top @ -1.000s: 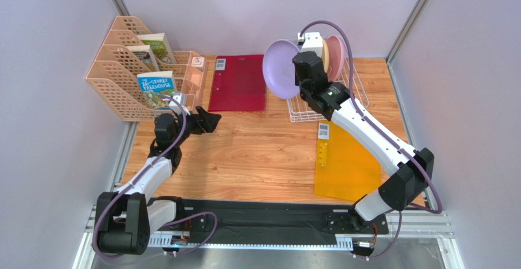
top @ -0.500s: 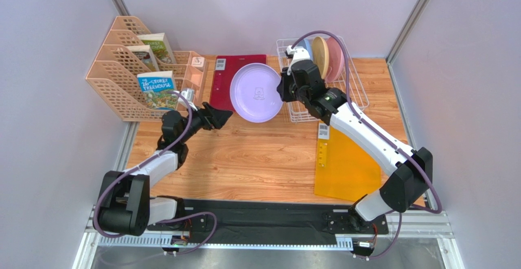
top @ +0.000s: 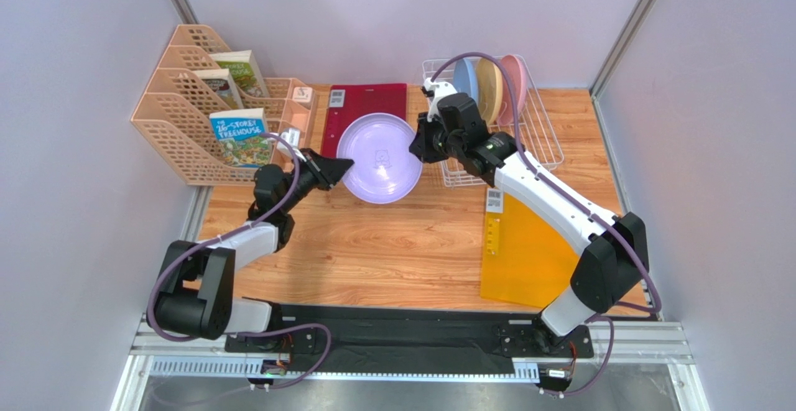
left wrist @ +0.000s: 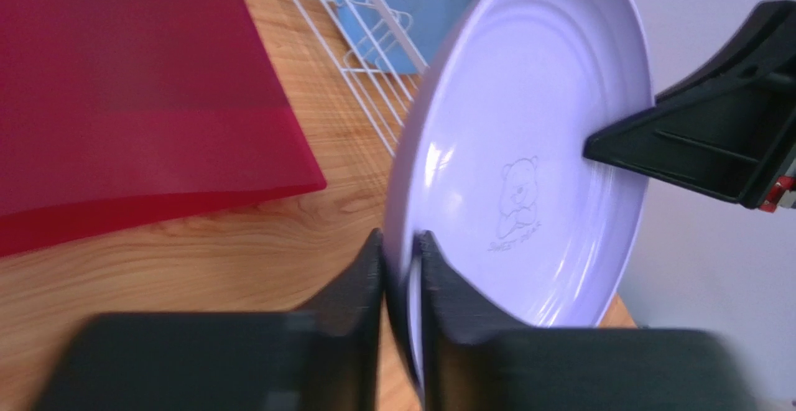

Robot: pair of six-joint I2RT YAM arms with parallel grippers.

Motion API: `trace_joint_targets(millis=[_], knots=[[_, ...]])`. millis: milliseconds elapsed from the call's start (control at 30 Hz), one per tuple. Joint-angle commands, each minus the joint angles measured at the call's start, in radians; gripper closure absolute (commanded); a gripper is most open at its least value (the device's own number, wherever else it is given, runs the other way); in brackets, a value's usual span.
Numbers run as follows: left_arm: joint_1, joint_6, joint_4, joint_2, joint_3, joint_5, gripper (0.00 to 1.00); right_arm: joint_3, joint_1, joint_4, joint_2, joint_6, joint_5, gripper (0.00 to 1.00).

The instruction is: Unload the plates from the dish rack

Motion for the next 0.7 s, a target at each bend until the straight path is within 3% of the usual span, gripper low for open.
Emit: trace_joint_targets(millis=[0,167,200,267,333,367,467,667], knots=[[-0.005,0.01,0.074,0.019,0.028,-0.004,1.0,0.055,0.001,0.064,0.006,0.001,-0.049,0.93],[-0.006,0.065,-0.067,-0.005,0.05,-0.008,1.0,0.061,0.001,0.05,0.015,-0.01,-0.009,0.77],[-0.005,0.101,-0.103,-0.014,0.063,-0.009,1.0,0.066,-0.001,0.047,0.015,-0.011,0.0,0.53],[-0.005,0.144,-0.228,-0.057,0.077,-0.006,1.0,0.073,0.001,0.029,0.02,-0.03,0.048,0.28],[-0.005,0.262,-0.406,-0.103,0.148,-0.017,1.0,0.09,-0.001,-0.008,0.018,-0.043,0.187,0.17],[-0.005,0.299,-0.563,-0.114,0.172,-0.018,1.0,0.095,-0.002,-0.02,0.018,-0.062,0.222,0.13],[-0.005,0.447,-0.807,-0.139,0.241,-0.043,1.0,0.106,-0.025,-0.04,0.014,-0.088,0.289,0.11],[-0.005,0.593,-1.058,-0.11,0.285,-0.06,1.0,0.159,-0.09,-0.063,0.056,-0.103,0.35,0.09]])
